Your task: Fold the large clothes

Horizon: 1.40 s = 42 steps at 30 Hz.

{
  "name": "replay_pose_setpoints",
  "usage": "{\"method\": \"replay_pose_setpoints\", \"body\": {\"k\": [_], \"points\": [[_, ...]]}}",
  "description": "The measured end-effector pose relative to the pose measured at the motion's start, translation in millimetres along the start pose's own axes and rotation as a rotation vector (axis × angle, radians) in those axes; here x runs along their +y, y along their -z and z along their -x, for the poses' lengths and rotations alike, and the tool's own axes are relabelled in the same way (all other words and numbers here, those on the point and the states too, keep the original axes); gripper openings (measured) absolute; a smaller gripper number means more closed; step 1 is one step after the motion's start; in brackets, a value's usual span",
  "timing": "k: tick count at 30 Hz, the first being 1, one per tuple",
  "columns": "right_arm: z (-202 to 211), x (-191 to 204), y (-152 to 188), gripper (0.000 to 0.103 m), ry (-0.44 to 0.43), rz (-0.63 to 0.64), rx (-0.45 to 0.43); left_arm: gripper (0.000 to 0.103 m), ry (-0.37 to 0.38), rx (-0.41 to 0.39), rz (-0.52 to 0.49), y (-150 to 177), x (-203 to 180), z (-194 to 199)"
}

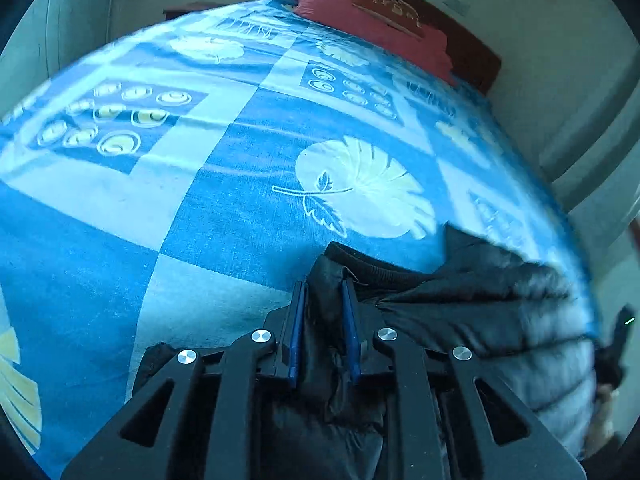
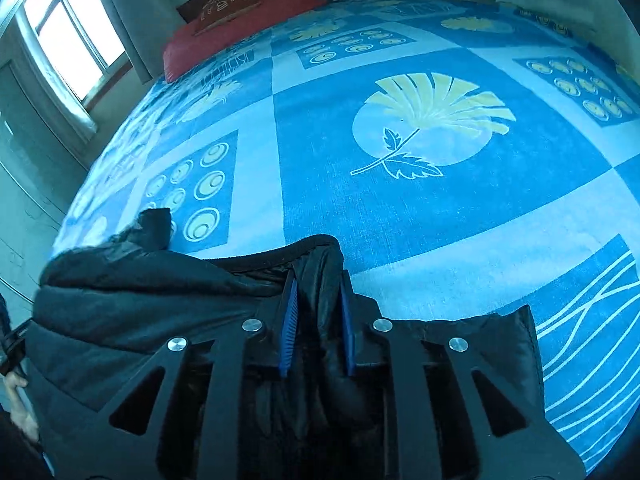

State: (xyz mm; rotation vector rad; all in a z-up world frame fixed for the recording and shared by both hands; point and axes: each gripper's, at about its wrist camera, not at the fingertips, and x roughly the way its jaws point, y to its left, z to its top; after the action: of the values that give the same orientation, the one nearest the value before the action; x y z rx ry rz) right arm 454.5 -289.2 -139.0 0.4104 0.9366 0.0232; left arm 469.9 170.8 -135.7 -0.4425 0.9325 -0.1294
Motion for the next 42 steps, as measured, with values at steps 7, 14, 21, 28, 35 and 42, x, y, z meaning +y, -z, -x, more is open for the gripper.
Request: {"method": "replay_pose_setpoints", "body": {"k": [7,14,21,28,35,42], "points": [[49.1,-4.0,-6.3,0.047,-0.003,-0.083,-0.097,0.042,0.160,-0.053,0.296,-9.8,43.6,46.6],[60.1,82.8,6.1,0.047,-0.104,0.093,-0.111,0.042,0.000,-0.160,0.069,3.2,-39.5,77.0],[13.6,151.0,34.3,0.047,-0.037,0.275,-0.052,0.044,0.039,-0.072,-0.125,44.0,-140.9,18.5],[-24.6,149.1,52.4,0.048,0.037,0.315,-0.024,0.046,-0.036,-0.016,-0.146,58.6,-132.5,-26.2],[10.2,148.6,51.1,0.048,0.015,0.320,-0.050,0.045,0.005,-0.018,-0.117,56.1,-126.0,6.8],[16.9,102.0,49.9,0.052,0.123,0.266,-0.051,0.046,-0.084,-0.066,-0.090,55.3,-78.2,40.3]]}}
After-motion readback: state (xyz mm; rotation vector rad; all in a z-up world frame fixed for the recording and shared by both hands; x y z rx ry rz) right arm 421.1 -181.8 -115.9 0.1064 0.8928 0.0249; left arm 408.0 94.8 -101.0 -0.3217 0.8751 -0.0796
